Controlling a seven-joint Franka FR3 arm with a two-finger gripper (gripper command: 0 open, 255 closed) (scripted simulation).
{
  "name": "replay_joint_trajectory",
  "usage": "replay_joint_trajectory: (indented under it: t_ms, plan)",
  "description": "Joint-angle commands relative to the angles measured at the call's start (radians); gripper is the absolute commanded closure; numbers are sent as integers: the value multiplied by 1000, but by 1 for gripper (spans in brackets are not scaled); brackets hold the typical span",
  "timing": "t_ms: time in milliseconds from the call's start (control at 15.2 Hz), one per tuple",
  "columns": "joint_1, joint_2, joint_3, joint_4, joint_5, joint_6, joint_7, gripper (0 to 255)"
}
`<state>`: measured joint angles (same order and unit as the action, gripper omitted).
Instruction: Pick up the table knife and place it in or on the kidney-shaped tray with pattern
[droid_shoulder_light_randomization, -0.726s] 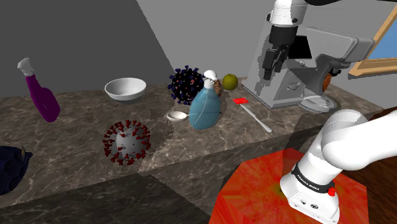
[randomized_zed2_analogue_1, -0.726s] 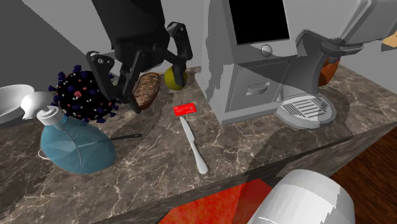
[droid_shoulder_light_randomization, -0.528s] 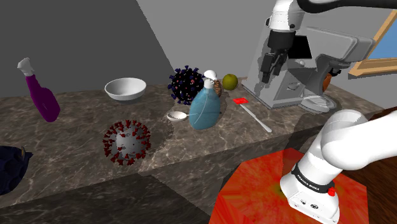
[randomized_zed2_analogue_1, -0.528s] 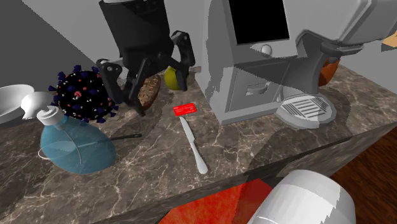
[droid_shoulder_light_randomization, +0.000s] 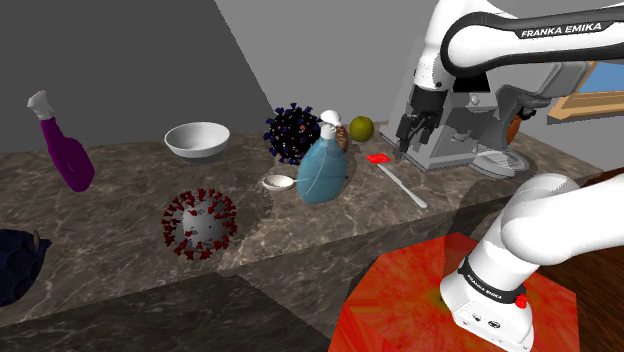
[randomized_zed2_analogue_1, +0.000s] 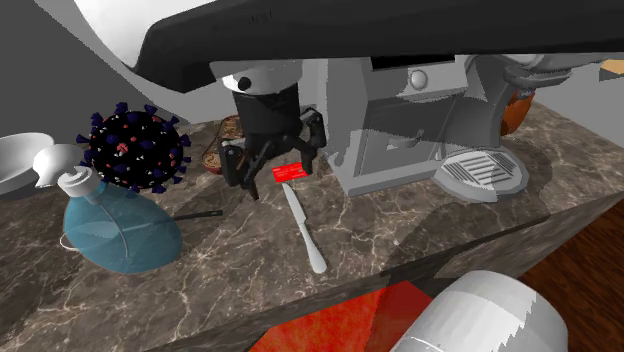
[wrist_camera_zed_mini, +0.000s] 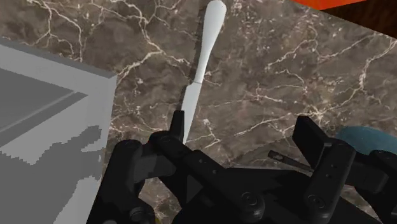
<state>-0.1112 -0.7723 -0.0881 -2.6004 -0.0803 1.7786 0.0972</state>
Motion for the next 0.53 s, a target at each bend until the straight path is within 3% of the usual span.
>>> replay_joint_trajectory:
  t_ms: [0, 462]
  plan:
    - [-21, 15, -19, -52, -5, 81, 16, 0]
    - [-95, 150, -98, -186, -23, 387, 54, 0]
